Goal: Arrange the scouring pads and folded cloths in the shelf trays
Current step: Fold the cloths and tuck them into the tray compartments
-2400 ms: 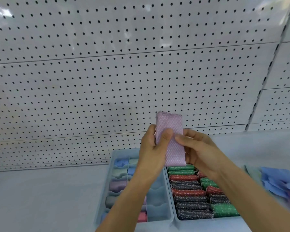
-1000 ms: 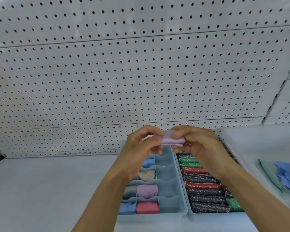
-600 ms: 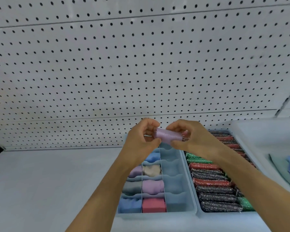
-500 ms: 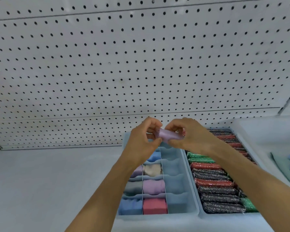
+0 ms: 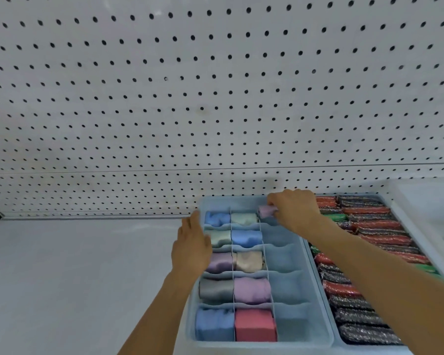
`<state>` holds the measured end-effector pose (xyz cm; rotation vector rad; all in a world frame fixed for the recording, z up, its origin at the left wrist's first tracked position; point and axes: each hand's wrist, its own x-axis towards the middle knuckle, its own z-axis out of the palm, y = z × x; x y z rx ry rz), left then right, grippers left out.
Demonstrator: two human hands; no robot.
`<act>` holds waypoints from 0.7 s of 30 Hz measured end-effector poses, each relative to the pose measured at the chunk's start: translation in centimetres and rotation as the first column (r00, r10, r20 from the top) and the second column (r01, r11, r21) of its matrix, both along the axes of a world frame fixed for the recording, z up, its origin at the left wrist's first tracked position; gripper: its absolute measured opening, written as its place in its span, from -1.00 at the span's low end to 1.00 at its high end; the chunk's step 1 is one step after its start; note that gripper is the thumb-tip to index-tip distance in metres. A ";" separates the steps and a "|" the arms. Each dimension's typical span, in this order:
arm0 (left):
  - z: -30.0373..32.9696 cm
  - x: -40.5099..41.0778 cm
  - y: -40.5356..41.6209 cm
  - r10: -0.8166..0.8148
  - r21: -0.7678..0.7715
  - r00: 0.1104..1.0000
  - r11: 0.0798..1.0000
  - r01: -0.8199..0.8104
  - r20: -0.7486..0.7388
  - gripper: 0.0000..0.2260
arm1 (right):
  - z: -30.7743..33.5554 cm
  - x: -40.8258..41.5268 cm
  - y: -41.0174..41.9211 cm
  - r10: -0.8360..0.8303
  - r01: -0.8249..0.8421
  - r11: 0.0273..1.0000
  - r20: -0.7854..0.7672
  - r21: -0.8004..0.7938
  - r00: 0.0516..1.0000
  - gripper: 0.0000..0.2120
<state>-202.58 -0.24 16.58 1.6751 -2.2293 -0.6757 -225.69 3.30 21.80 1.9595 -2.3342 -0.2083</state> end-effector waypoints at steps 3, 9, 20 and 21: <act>-0.4 -0.1 0.0 0.006 -0.044 0.996 0.999 -0.002 0.094 -0.48 | -0.7 1.0 -0.9 -0.022 0.028 0.996 -0.073 0.082 0.997 -0.83; -0.6 -0.2 0.0 0.039 -0.054 0.991 0.998 -0.033 0.128 -0.45 | -2.0 1.6 -1.7 -0.071 0.084 0.990 -0.110 0.117 0.991 -0.84; -0.4 -0.4 0.1 0.069 0.010 0.994 0.997 -0.070 0.082 -0.48 | -1.7 0.3 -1.2 -0.104 0.112 0.987 -0.077 0.112 0.992 -0.83; -0.3 -0.4 0.1 0.067 0.018 0.994 0.997 -0.068 0.082 -0.49 | -1.7 0.2 -1.0 -0.093 0.104 0.988 -0.099 0.117 0.991 -0.84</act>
